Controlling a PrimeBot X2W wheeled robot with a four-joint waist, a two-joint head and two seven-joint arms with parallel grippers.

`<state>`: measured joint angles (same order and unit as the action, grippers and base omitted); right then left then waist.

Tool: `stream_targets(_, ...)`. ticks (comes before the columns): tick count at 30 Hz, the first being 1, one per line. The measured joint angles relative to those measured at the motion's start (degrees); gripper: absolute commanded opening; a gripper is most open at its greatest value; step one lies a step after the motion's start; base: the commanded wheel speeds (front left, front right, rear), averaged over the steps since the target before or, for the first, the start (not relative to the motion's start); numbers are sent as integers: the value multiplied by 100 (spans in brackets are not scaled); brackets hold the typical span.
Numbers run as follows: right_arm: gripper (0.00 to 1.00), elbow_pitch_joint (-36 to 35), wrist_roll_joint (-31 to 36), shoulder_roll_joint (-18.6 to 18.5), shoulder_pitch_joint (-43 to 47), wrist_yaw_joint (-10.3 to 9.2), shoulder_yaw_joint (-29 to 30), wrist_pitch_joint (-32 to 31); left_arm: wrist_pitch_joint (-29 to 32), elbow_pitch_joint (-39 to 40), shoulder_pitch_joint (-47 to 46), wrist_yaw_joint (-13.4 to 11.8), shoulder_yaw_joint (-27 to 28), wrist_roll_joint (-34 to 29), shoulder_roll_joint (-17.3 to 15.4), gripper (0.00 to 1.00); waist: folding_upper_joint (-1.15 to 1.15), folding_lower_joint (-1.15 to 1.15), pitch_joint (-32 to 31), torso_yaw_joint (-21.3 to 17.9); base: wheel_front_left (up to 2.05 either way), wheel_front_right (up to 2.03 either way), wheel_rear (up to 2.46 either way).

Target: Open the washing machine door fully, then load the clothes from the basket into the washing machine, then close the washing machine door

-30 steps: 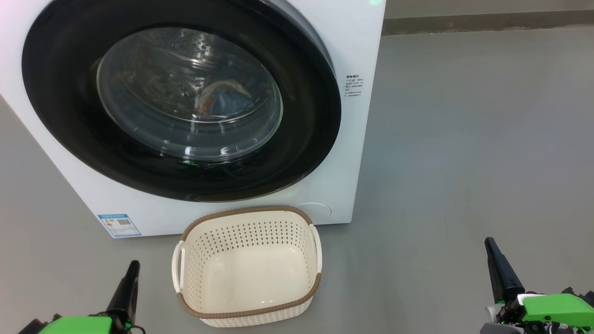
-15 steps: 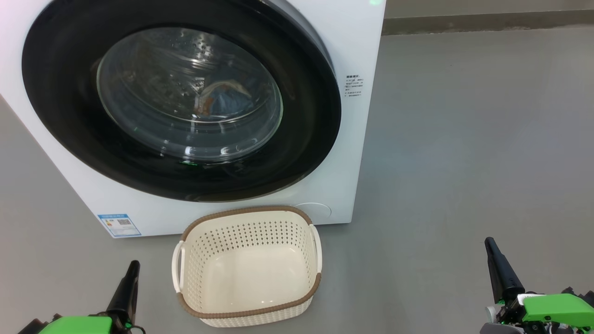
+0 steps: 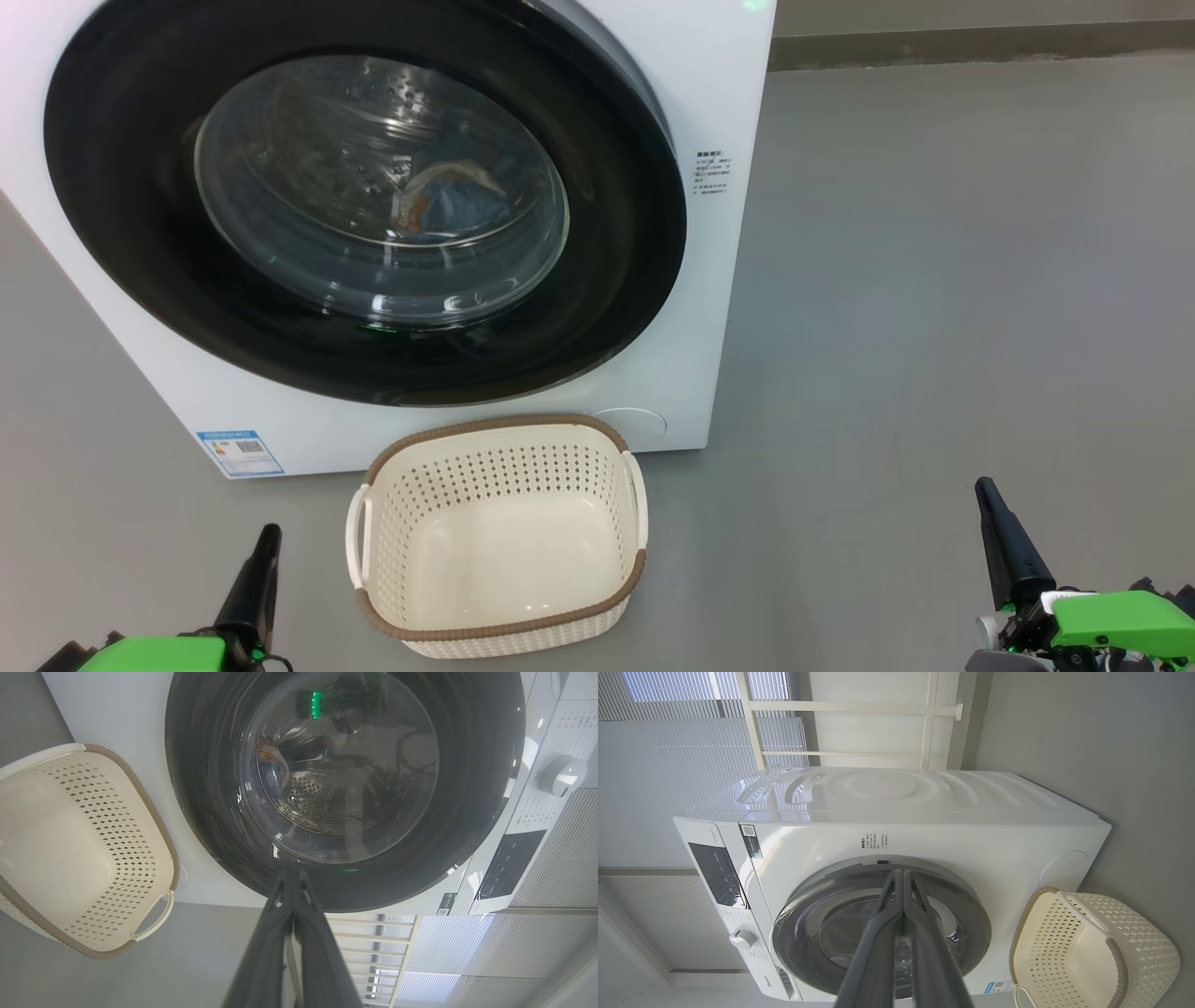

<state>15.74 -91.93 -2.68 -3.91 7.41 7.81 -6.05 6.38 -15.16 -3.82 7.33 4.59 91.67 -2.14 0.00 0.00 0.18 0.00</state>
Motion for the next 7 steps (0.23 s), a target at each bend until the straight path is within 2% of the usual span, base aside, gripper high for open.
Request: stream_targets(7, 0, 0, 0, 0, 0, 0, 0, 0, 0, 0, 0, 0, 0, 0, 0, 0, 0, 0, 0, 0, 0, 0, 0)
